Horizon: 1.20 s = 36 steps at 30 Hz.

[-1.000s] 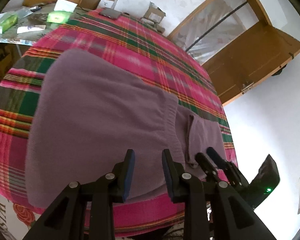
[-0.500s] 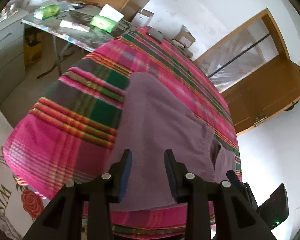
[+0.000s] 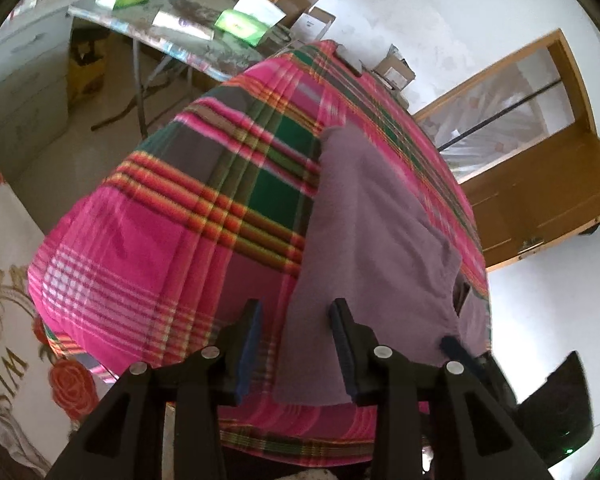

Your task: Fold clothes

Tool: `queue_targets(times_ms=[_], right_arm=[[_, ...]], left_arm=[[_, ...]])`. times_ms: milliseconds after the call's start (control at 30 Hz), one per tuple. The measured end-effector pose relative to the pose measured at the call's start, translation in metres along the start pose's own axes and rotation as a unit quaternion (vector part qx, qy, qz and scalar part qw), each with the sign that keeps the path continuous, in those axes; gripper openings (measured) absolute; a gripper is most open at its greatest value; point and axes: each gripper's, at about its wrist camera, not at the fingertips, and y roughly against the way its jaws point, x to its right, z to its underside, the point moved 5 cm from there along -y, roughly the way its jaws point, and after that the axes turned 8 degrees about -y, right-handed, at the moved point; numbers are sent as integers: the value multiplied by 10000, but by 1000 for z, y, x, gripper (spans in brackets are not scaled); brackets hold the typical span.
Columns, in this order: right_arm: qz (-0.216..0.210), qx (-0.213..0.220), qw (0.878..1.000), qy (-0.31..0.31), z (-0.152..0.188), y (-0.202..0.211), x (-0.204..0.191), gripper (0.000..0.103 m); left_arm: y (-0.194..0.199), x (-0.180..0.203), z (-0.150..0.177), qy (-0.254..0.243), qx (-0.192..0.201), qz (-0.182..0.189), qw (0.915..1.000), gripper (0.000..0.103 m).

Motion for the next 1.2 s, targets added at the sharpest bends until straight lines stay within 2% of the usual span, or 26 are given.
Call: queue_targets(times_ms=[200, 433, 500, 833, 1200], right_arm=[[-3, -99, 9991, 423, 0, -18, -21, 74], [541, -192, 9891, 1357, 8, -41, -47, 74], [680, -231, 9874, 1412, 9, -46, -48, 74], [650, -190, 9830, 1705, 18, -59, -62, 74], [1262, 80, 9774, 1696, 6, -76, -62, 74]], left_arm=[[-2, 1, 1, -51, -80, 99, 9999, 36], [-12, 5, 3, 157, -471, 756, 9959, 36], [-12, 5, 1, 219, -491, 867, 9948, 36], [-9, 13, -6, 356, -527, 1295, 9895, 36], [-8, 9, -8, 422, -570, 1386, 9878, 36]])
